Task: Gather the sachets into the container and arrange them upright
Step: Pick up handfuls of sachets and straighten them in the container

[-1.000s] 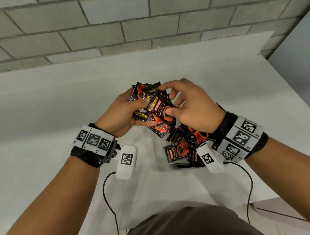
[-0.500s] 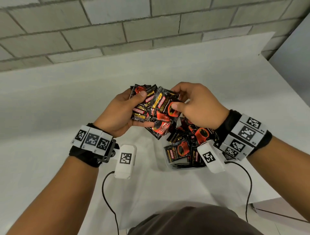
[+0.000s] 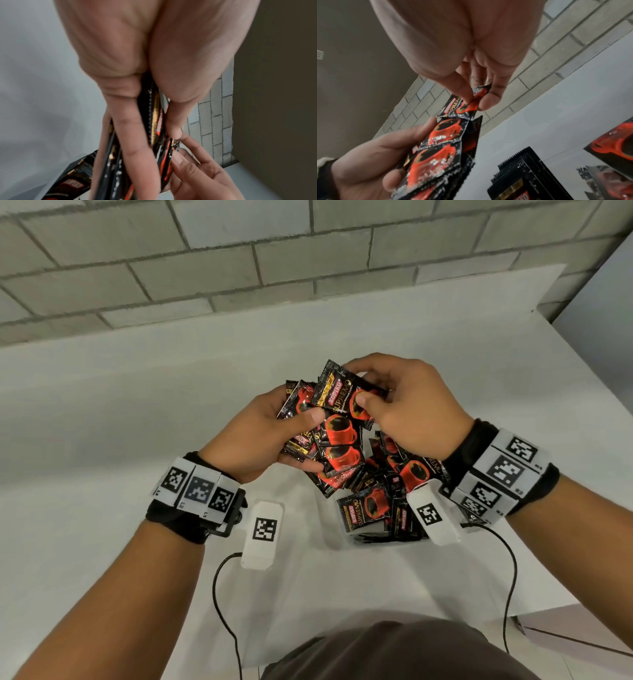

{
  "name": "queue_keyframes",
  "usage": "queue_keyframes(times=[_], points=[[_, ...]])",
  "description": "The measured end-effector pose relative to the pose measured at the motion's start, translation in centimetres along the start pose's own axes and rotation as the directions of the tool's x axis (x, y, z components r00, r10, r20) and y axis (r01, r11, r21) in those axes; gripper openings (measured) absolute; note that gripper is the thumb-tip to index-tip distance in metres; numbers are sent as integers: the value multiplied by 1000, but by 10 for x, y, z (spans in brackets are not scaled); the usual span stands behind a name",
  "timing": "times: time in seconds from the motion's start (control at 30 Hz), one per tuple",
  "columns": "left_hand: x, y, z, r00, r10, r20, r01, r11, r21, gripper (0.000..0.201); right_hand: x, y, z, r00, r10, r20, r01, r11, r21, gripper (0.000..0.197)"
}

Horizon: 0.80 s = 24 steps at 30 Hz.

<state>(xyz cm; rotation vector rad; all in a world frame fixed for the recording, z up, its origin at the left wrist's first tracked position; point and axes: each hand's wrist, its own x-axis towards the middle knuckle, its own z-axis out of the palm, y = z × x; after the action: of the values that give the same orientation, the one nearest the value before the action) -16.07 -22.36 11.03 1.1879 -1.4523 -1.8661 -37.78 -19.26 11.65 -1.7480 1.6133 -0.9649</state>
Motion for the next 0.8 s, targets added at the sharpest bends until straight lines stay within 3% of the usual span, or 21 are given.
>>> queue_keyframes(times=[0.2,0.3,0.53,0.6,0.7,0.8], points=[[4,-2,1,996,37,-86,-37,999,10,24,1,1,0,988,76,-137,-65,994,83,14],[5,0,-2,992,62,-112,-63,998,-2,24,2,3,-4,990,132,-57,-128,990,65,17],[2,3,1,996,86,-26,-86,996,9,31,-3,1,3,970,237,59,-243,950,194,29],[2,4,3,997,78,-9,-78,996,46,34,-3,0,3,970,228,85,-241,950,201,39],[2,4,2,998,55,9,-56,995,77,38,-4,0,1,983,157,97,-163,985,63,58],[2,3,2,999,36,27,-38,996,86,40,-2,-2,-2,994,85,71,-87,996,28,47]])
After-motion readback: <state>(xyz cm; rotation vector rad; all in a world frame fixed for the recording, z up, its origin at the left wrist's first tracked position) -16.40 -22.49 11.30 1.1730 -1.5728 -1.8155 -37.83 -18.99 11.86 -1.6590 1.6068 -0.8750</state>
